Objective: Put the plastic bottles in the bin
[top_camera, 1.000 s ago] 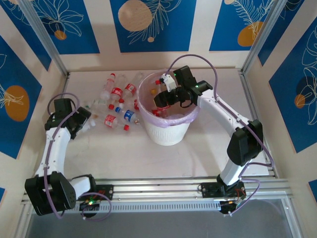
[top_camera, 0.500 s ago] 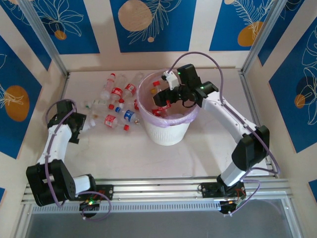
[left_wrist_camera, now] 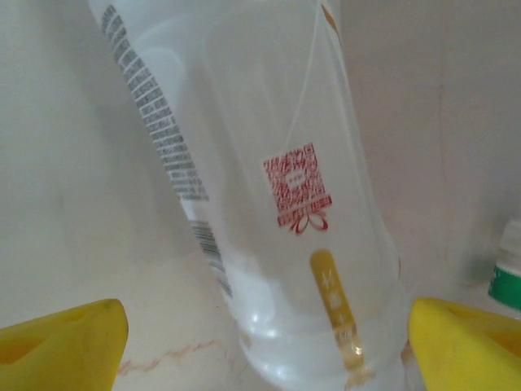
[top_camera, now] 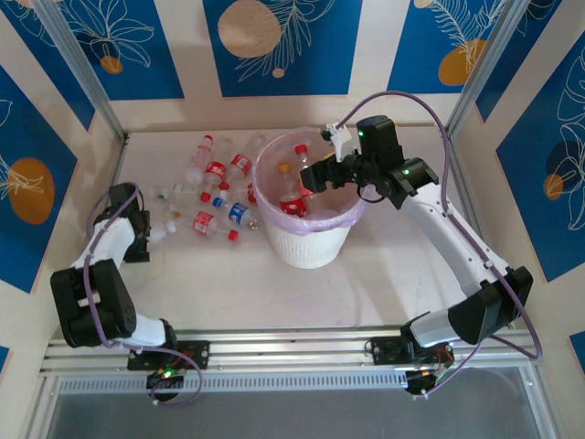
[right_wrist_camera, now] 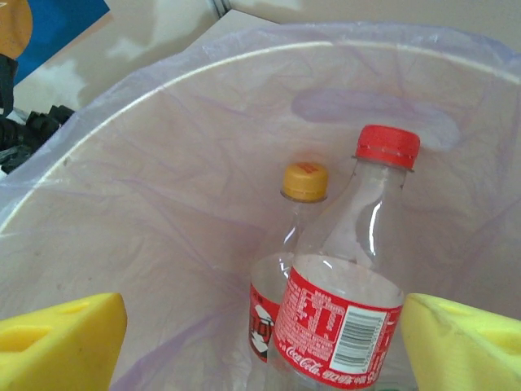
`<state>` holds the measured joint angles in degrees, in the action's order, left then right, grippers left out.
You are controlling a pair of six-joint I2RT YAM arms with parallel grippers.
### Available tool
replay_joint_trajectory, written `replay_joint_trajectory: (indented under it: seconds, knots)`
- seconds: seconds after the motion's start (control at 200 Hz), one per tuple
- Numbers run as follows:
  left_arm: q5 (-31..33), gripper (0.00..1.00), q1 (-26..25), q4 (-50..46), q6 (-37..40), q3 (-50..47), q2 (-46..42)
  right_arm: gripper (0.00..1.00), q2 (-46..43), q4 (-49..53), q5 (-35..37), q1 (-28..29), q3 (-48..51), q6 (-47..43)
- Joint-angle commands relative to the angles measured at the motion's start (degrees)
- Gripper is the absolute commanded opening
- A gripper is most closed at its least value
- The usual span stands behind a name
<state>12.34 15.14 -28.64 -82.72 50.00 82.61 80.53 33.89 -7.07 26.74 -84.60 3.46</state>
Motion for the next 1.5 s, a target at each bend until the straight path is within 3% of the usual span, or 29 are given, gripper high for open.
replay_joint_trajectory:
  seconds: [0.0, 0.175, 0.495, 0.735, 0.94, 1.06, 1.17, 1.29, 1.35, 1.496]
  knots:
    - [2.1, 0.89, 1.2, 3.4, -4.2, 2.5, 3.9, 0.88, -2.5, 2.0, 1.3, -0.4, 1.0, 0.1]
    - [-1.8, 0.86, 1.8, 5.9, -5.9, 3.0, 10.0, 0.87, -4.1, 2.9, 2.9, -0.8, 1.7, 0.2]
    - [-2.0, 0.58, 1.8, 7.0, -7.2, -0.1, 10.7, 0.87, -5.1, 3.1, 3.5, -1.1, 1.7, 1.2]
    - [-1.9, 0.54, 1.8, 5.8, -2.3, 0.7, 7.3, 0.87, -6.0, 5.0, 4.2, -1.2, 1.5, 2.7]
    - [-6.2, 0.54, 1.5, 3.8, 15.3, 5.2, 3.1, 0.87, -6.9, 6.2, 4.3, -1.7, 1.5, 5.0]
    - [-11.8, 0.53, 1.2, 6.2, 25.8, 4.5, -1.8, 0.87, -7.1, 6.0, 3.3, -1.6, 1.2, 6.9]
    - [-19.6, 0.46, 0.6, 10.9, 35.1, 2.5, -7.4, 0.87, -7.0, 6.3, 3.6, -1.1, 0.0, 8.4]
    - [-31.5, 0.35, -0.8, 9.5, 45.1, 5.4, -9.9, 0.87, -5.6, 7.4, 7.2, 1.2, -3.0, 9.7]
    - [-37.3, 0.34, -2.4, 7.7, 49.8, 7.8, -10.1, 0.86, -4.3, 7.4, 7.7, 2.5, -5.2, 10.4]
    - [-47.5, 0.19, -8.4, 8.2, 58.2, 10.8, -12.2, 0.86, 0.1, 5.8, 4.1, 6.8, -11.9, 10.5]
